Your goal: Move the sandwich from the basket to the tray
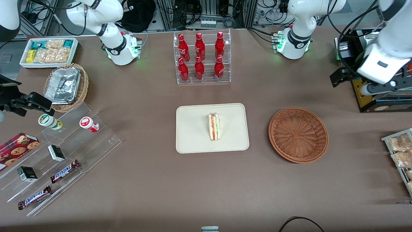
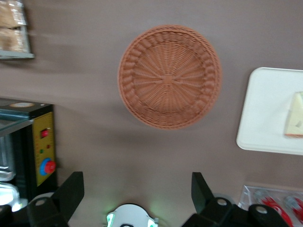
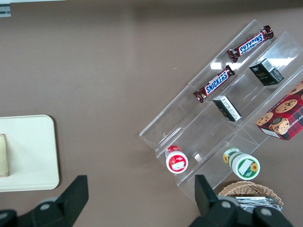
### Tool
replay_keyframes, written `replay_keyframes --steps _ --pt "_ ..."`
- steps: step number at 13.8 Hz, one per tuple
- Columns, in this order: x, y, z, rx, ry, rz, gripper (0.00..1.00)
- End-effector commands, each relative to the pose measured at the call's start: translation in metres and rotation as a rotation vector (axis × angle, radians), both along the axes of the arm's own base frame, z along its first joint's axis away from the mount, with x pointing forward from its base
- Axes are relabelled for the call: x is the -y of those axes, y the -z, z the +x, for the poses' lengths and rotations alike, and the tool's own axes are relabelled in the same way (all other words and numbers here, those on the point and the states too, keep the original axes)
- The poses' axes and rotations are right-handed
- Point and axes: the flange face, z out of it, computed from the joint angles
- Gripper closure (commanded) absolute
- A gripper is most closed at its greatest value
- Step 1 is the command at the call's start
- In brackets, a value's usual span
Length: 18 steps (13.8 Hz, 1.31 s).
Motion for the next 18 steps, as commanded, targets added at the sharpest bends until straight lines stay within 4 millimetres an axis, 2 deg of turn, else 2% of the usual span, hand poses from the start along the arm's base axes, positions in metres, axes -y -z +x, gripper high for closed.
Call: replay_keyframes --steps 1,3,6,8,10,14,18 --pt "-0.015 -0.006 -0.005 -0.002 0.094 -0.061 0.0" --pt "-0.019 -0.017 0.001 0.024 0.16 -0.059 0.0" --pt "-0.022 -0.031 0.013 0.065 0.165 -0.057 0.0" --pt "-0.039 -0.029 0.019 0.075 0.134 -0.06 0.0" --pt "-0.038 -0.029 0.027 0.119 0.126 -0.055 0.0" --pt "-0.043 -0.023 0.031 0.106 0.126 0.005 0.0" --pt "-0.034 -0.022 0.03 0.097 0.141 0.009 0.0"
